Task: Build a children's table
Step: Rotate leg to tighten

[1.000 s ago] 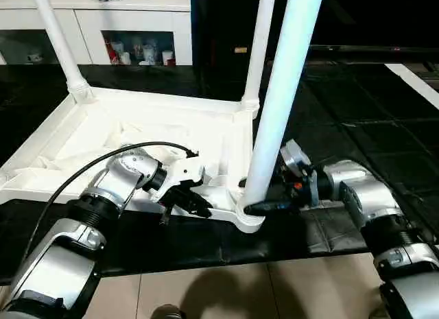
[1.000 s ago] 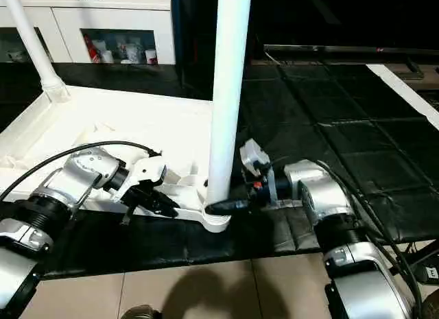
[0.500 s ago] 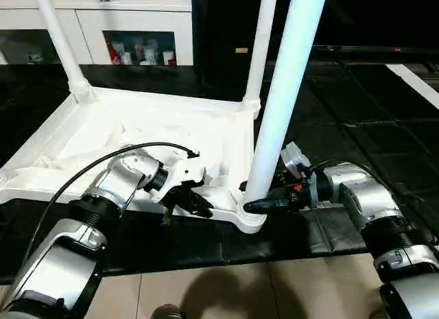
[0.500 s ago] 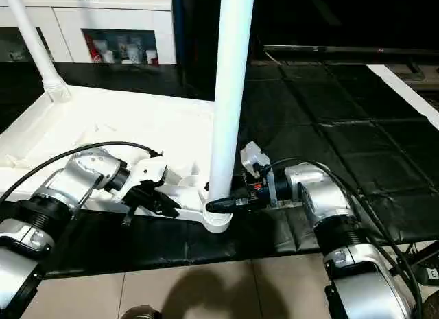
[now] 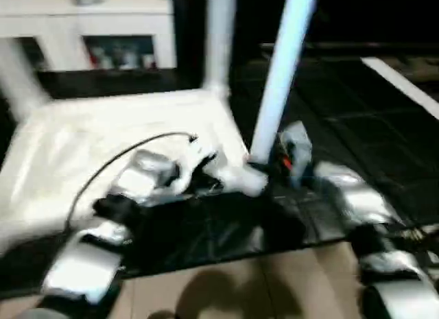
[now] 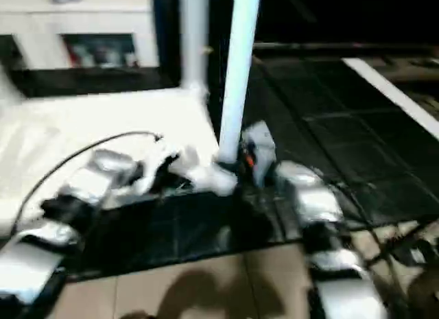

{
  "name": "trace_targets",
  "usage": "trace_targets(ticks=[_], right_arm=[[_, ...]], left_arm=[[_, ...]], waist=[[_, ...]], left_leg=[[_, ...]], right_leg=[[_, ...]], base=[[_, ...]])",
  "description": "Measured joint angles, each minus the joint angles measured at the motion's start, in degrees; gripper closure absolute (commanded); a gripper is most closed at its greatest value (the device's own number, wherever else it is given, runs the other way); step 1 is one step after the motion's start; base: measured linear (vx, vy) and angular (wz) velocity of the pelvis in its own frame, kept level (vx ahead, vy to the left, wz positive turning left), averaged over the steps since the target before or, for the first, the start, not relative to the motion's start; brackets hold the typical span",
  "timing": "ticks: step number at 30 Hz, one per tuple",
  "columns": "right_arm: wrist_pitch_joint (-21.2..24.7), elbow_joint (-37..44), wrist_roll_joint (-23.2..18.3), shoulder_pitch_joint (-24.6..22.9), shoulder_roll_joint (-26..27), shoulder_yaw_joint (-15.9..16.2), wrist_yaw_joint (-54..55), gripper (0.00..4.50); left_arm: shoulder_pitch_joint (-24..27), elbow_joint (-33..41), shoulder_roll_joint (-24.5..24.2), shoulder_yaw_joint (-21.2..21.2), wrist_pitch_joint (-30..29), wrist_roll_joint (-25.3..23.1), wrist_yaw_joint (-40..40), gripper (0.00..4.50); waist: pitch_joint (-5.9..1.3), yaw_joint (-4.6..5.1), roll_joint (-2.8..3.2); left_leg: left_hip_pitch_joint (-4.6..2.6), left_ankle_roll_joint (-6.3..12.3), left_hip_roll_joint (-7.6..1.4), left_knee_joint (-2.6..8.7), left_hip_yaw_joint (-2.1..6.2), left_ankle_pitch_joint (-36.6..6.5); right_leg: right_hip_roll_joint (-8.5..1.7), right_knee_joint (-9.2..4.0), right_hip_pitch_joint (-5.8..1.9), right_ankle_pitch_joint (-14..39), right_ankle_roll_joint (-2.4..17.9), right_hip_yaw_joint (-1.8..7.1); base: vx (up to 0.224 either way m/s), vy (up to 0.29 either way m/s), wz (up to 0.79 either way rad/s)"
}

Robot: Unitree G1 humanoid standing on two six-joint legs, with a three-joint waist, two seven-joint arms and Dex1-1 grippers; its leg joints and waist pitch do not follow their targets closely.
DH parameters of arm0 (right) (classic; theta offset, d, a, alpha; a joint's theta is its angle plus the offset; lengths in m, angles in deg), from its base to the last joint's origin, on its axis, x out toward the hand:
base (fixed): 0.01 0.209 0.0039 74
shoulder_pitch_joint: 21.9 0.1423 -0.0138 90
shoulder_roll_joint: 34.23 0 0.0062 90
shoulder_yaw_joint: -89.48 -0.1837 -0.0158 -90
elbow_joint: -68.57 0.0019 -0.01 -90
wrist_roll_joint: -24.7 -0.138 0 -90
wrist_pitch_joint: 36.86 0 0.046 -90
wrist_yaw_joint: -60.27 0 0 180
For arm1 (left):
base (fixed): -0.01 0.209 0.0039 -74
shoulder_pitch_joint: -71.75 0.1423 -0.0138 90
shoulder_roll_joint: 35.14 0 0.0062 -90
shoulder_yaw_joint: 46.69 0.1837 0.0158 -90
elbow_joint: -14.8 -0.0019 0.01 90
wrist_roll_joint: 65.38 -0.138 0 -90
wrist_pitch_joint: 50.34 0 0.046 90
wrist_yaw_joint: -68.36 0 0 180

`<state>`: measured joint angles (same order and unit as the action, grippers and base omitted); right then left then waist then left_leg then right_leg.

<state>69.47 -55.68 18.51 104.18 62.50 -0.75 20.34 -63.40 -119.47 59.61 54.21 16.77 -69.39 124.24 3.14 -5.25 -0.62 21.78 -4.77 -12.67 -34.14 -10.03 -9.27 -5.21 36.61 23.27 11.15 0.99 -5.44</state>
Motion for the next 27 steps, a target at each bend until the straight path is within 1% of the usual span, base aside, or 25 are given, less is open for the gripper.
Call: trace_targets(ticks=[4, 5, 6, 7, 9, 10, 11, 13, 16, 18, 21, 22, 24, 25, 27], right_arm=[[-1.12, -0.12, 2.15, 0.42, 1.19, 0.04, 3.75, 2.5], [-1.6, -0.13, 2.41, 0.35, 1.2, 0.05, 3.8, 2.18], [-1.92, -0.08, 2.37, 0.17, 1.21, 0.04, 3.8, 1.99], [-2.08, -0.02, 2.36, 0.01, 1.2, 0.04, 3.79, 1.99], [-2.21, 0.22, 2.34, -0.22, 1.39, 0.04, 3.73, 1.78], [-2.22, 0.27, 2.33, -0.27, 1.4, 0.05, 3.66, 1.78], [-2.32, 0.34, 2.26, -0.37, 1.4, 0.05, 3.55, 1.57], [-2.71, 0.35, 2.06, -0.56, 1.39, 0.07, 3.12, 1.49], [-2.94, 0.36, 2.0, -0.63, 1.17, 0.1, 2.02, 1.14], [-4.18, 0.43, 2.15, -0.99, 0.3, 0.78, 0.79, 1.0], [-5.74, 0.92, 2.19, -1.9, -0.62, 1.18, -1.08, 0.91], [-5.78, 1.15, 2.06, -2.06, -0.99, 1.21, -2.03, 0.91], [-5.88, 1.97, 0.88, -2.82, -3.49, 1.71, -7.45, 0.91], [-5.88, 2.04, 0.7, -3.02, -4.24, 2.1, -9.3, 0.91], [-6.85, 2.02, -0.44, -3.46, -7.09, 2.79, -14.79, 0.91]], left_arm=[[0.01, 0.73, 0.82, -0.52, -1.19, 0.24, -2.11, 4.5], [0.03, 0.9, 0.89, -0.51, -1.24, 0.24, -2.29, 4.5], [0.26, 1.4, 0.89, -0.47, -1.34, 0.15, -2.32, 4.5], [0.41, 1.78, 0.89, -0.43, -1.36, 0.04, -2.35, 4.5], [0.44, 1.97, 0.88, -0.29, -1.35, -0.18, -2.37, 4.5], [0.44, 1.99, 0.85, -0.25, -1.36, -0.18, -2.4, 4.5], [0.44, 2.04, 0.78, -0.19, -1.35, -0.18, -2.4, 4.5], [0.44, 2.27, 0.59, 0.17, -1.35, -0.18, -2.38, 4.5], [0.44, 2.41, 0.45, 0.35, -1.35, -0.17, -2.27, 4.5], [0.44, 2.65, 0.31, 0.67, -1.29, -0.17, -1.98, 4.5], [0.5, 2.86, -0.39, 1.34, -0.78, -0.18, -1.11, 4.5], [0.57, 2.88, -0.68, 1.64, -0.26, -0.23, -0.58, 4.5], [0.83, 2.95, -2.43, 3.54, 3.33, -0.6, 2.6, 4.5], [1.04, 2.94, -2.92, 3.68, 4.35, -0.76, 3.34, 4.5], [1.06, 2.23, -5.5, 5.3, 9.08, -1.24, 7.23, 4.5]], waist=[[0.0, 0.0, 0.0], [0.0, -0.03, 0.0], [0.0, -0.03, 0.0], [0.0, -0.02, 0.0], [0.0, 0.01, -0.01], [0.0, 0.01, -0.01], [0.0, 0.0, -0.01], [0.0, 0.0, -0.01], [0.0, 0.01, 0.0], [0.01, -0.09, -0.01], [0.01, -0.27, -0.01], [0.01, -0.31, -0.01], [0.01, -0.57, -0.02], [0.01, -0.65, -0.02], [0.02, -0.81, -0.03]], left_leg=[[0.1, 0.01, 0.0, 0.31, 0.0, -0.01], [0.15, 0.03, 0.0, 0.31, 0.0, -0.01], [0.17, 0.07, 0.02, 0.31, 0.0, -0.04], [0.19, 0.1, 0.03, 0.3, -0.01, -0.05], [0.19, 0.11, 0.04, 0.29, -0.01, -0.06], [0.19, 0.11, 0.04, 0.29, -0.01, -0.06], [0.19, 0.1, 0.03, 0.29, -0.01, -0.05], [0.18, 0.1, 0.03, 0.29, -0.01, -0.05], [0.19, 0.1, 0.03, 0.29, -0.01, -0.05], [0.2, 0.1, 0.03, 0.29, -0.01, -0.06], [0.24, 0.12, 0.03, 0.29, -0.01, -0.07], [0.24, 0.12, 0.03, 0.29, 0.0, -0.07], [0.25, 0.13, 0.03, 0.29, 0.0, -0.07], [0.24, 0.13, 0.02, 0.29, 0.0, -0.07], [0.23, 0.12, 0.0, 0.28, 0.02, -0.06]], right_leg=[[0.04, -0.33, 0.02, 0.02, -0.02, -0.08], [0.03, -0.37, 0.02, 0.02, -0.02, -0.09], [0.03, -0.44, 0.02, 0.01, -0.01, -0.08], [0.02, -0.46, 0.02, 0.01, -0.01, -0.08], [0.02, -0.47, 0.02, 0.01, -0.01, -0.07], [0.02, -0.47, 0.02, 0.0, -0.01, -0.07], [0.02, -0.46, 0.02, 0.0, -0.01, -0.08], [0.02, -0.46, 0.02, 0.0, -0.01, -0.08], [0.02, -0.46, 0.02, 0.0, -0.01, -0.08], [0.02, -0.46, 0.02, 0.0, -0.01, -0.08], [0.02, -0.49, 0.02, 0.0, -0.01, -0.09], [0.02, -0.49, 0.02, 0.0, -0.01, -0.09], [0.02, -0.5, 0.02, 0.0, -0.01, -0.1], [0.02, -0.49, 0.02, 0.0, -0.01, -0.1], [0.03, -0.46, 0.01, 0.0, -0.01, -0.14]], base=[[0.0, 0.0, 0.0], [0.0, 0.0, 0.0], [0.0, 0.0, 0.0], [0.0, 0.0, 0.0], [0.0, 0.0, 0.0], [0.0, 0.0, 0.0], [0.0, 0.0, 0.0], [0.0, 0.0, 0.0], [0.0, 0.0, 0.0], [0.0, 0.0, 0.0], [0.0, 0.0, 0.0], [0.0, 0.0, 0.0], [0.0, 0.0, 0.0], [0.0, 0.0, 0.0], [0.0, 0.0, 0.0]])
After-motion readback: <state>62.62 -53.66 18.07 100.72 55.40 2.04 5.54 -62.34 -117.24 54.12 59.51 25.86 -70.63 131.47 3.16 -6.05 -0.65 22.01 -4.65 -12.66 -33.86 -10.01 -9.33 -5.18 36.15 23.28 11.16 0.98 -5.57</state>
